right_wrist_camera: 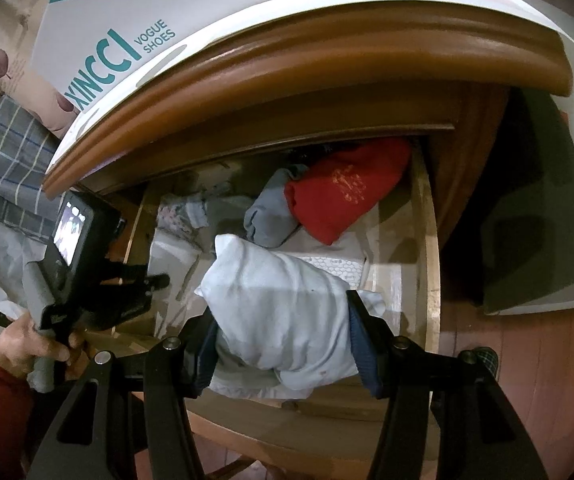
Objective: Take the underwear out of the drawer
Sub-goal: 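Grasp the white underwear in the drawer with the left gripper while the right gripper holds grey underwear, then lift the white underwear with the left gripper and release it into the white box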
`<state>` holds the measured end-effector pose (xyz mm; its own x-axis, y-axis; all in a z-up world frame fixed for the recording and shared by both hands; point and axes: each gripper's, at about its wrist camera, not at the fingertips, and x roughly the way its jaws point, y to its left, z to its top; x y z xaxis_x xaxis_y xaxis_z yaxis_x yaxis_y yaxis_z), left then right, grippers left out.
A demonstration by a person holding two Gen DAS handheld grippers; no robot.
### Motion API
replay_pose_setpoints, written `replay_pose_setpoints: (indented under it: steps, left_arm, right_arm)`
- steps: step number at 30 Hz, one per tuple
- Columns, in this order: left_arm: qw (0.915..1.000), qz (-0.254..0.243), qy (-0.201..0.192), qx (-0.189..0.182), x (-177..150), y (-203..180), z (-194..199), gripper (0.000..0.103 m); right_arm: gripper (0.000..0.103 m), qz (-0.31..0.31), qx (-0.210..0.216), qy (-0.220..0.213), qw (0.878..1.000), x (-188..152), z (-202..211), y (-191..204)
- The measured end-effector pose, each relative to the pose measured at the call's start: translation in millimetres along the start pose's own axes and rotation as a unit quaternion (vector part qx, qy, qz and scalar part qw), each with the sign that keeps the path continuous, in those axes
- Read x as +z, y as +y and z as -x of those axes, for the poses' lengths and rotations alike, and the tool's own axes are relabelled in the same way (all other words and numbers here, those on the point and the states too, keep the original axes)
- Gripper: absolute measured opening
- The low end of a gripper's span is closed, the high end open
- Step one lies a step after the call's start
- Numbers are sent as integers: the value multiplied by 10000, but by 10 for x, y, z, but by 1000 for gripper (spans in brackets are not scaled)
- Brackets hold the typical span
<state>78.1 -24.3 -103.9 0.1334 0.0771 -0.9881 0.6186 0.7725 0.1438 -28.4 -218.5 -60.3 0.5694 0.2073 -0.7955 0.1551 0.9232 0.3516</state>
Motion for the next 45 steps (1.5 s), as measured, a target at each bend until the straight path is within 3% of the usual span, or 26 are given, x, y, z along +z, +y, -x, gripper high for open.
replay_pose_setpoints:
  steps: [4,10,20,25,28,33,37,45]
  left_arm:
    - [9996,-206,143,-123,-88,-110,3,22]
    - [9997,-46,231,61,-10,-128,0,36]
    - [9992,54,395,3,160,-158,-134,51]
    - [9984,230,487,-147,219,-144,-151,51]
    - [9983,341,432,-205,205,-114,-132,45]
    - [9988,418,237,-107,135,-32,-44,38]
    - [9987,457,17,-239,-2,-28,157,38]
    - [9986,148,-480,-158,-249,-174,600,38]
  right_arm:
    - [54,-15,6,15,10000,4,-6,3]
    - [54,-35,3,58,10000,10,-23,-8]
    - [54,-12,22,142,9999,37,-38,5]
    - [54,4,8,177,9998,68,-41,26]
    - [54,4,-2,179,9998,73,-45,31]
    - [54,-2,-19,188,9998,73,-61,27]
    - [54,15,-76,200,9998,66,-82,27]
    - [54,63,-268,271,9993,50,-145,30]
